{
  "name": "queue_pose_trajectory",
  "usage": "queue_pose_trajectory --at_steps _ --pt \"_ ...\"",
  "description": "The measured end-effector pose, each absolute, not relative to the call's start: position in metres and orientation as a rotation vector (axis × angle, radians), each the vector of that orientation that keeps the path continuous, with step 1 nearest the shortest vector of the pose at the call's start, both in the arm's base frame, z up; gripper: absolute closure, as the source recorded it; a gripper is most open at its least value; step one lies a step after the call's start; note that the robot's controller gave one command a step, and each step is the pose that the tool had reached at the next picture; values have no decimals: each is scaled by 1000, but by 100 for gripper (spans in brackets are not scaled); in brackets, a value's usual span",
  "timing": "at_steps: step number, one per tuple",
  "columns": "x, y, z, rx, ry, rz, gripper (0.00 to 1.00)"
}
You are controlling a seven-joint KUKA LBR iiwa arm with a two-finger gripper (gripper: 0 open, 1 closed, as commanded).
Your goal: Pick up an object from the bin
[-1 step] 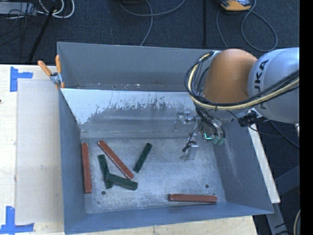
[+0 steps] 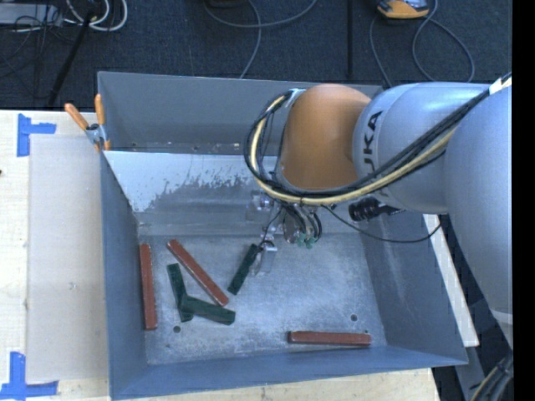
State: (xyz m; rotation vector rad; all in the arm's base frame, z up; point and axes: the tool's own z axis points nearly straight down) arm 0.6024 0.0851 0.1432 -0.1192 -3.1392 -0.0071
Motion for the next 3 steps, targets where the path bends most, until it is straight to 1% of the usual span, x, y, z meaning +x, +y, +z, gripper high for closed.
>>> queue_pose_trajectory --at_steps 1,2,3 --pt "593 13 66 96 -3133 3 0" --pt "592 63 155 212 -3143 -4 0" --pt "579 -1 130 536 -3093 2 0"
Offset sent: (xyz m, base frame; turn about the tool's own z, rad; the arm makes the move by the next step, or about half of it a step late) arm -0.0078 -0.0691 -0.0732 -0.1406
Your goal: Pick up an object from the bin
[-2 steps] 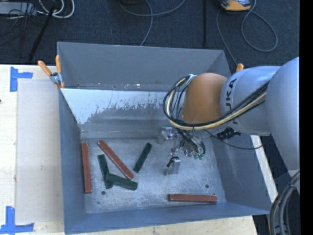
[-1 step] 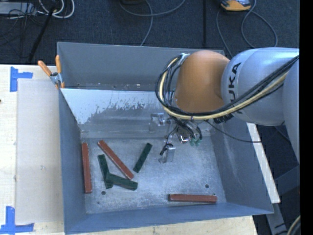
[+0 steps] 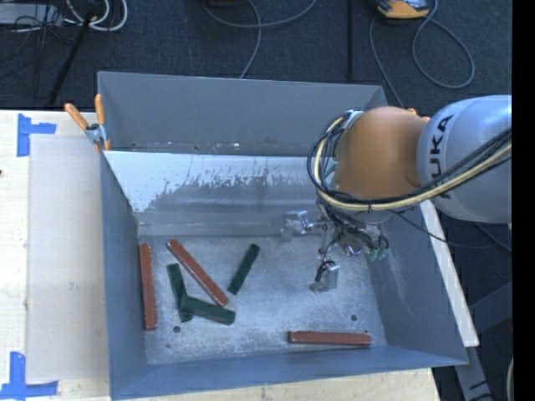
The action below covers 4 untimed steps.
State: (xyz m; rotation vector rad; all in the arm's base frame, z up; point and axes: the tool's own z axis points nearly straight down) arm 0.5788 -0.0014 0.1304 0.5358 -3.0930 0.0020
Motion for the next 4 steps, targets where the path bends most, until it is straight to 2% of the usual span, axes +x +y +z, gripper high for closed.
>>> queue_pose_trajectory --at_steps 1,2,3,4 --pt "594 88 121 672 -3072 -7 0" --pt "582 66 68 935 -2995 -2 0" --pt "584 67 70 933 -3000 -2 100" --pt "563 70 188 877 -3025 1 100"
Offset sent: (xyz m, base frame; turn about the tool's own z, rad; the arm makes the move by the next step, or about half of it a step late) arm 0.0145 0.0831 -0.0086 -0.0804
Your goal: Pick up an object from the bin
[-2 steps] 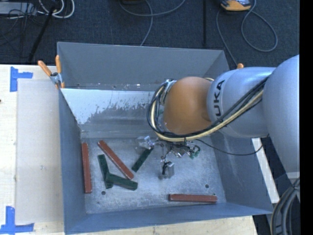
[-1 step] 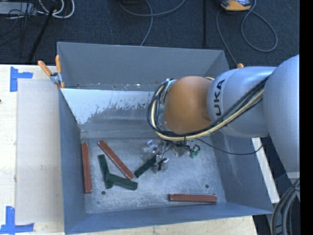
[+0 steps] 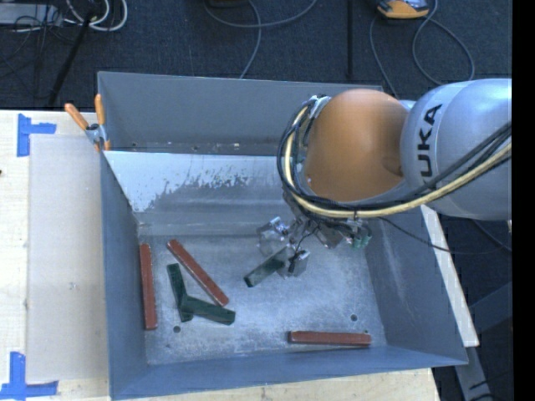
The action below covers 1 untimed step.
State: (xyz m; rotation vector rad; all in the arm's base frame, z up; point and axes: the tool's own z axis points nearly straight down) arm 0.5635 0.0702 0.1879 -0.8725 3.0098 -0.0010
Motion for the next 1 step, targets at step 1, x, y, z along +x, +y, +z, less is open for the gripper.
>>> queue_pose_trajectory --at_steps 1 --pt "605 93 232 -926 2993 0 100"
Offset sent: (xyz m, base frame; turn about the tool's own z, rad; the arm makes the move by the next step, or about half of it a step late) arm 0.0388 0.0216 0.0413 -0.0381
